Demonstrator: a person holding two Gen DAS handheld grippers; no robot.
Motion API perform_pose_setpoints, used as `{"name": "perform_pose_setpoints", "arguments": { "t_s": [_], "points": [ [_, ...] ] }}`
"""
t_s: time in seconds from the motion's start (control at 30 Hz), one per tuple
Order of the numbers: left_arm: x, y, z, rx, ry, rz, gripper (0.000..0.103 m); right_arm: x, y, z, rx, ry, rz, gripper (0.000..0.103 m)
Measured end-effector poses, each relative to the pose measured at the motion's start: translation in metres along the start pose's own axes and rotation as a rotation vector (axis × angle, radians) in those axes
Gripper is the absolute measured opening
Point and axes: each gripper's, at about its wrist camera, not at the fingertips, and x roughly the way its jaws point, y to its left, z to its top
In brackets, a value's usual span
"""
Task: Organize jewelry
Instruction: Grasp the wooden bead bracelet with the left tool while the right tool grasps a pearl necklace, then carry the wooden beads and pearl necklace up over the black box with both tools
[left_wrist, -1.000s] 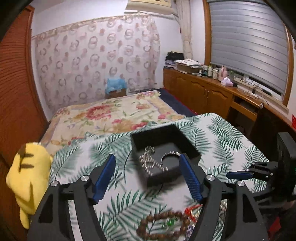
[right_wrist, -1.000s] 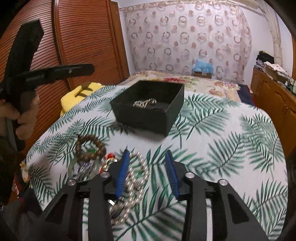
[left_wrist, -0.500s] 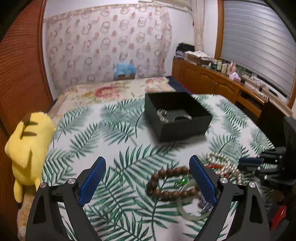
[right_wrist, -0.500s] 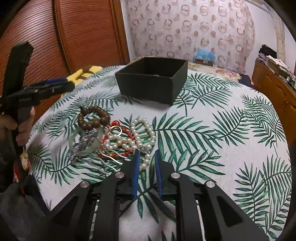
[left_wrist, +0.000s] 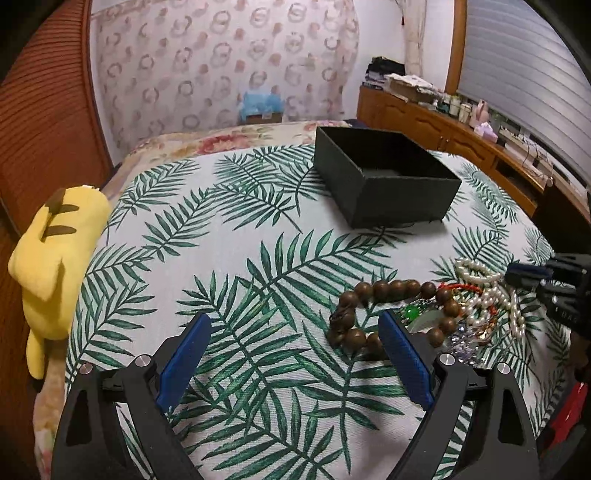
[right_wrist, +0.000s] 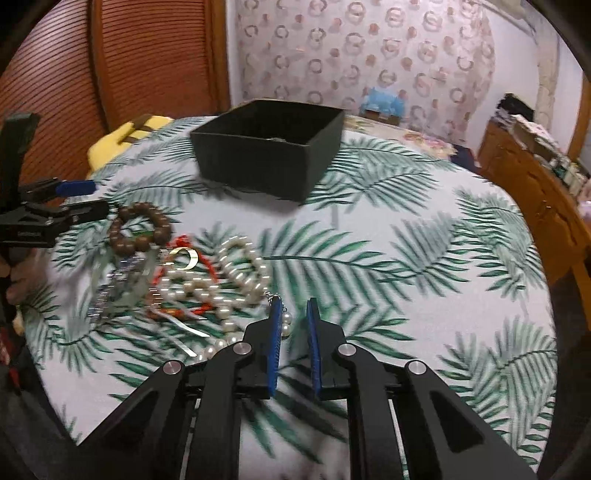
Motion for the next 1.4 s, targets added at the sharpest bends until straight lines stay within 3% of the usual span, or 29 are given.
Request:
{"name": "perform_pose_setpoints", "arguments": {
  "t_s": [0.13,0.23,0.33,0.4,0.73,0.83,1.17,1.4],
  "points": [
    [0.005,-0.001,0.001,0.001,0.013,-0.027,0.086,-0.001,-0.009,0.001,0.018,-0.007,0.021,0.015],
    [0.008,-0.002,0.002,-0.006,0.027,-0.057,0.072,-0.005,-0.009,0.002,0.019,-0.028,0.085,0.015],
    [0.012,-0.003,0.002,-0.023,0.046,-0.088,0.061,-0.002,-0.007,0.004,0.001,-0.021,0.079,0.015],
    [0.013,-0.005,0.002,-0.019,0.050,-0.090,0.053,0.004,-0.007,0.005,-0.002,-0.005,0.085,0.015],
    [0.022,-0.016,0.009,0.019,0.071,-0.061,0.037,0.008,-0.008,0.001,-0.010,0.002,0.103,0.016],
    [0.023,-0.020,0.010,0.017,0.080,-0.091,0.014,0.008,-0.008,0.000,-0.010,0.002,0.103,0.016],
    [-0.037,-0.041,0.025,0.012,-0.091,-0.148,0.014,0.009,-0.007,0.001,-0.018,0.000,0.094,0.016],
    [-0.063,-0.050,0.034,0.009,-0.166,-0.171,0.014,0.009,-0.007,0.000,-0.015,0.000,0.097,0.016]
  ]
}}
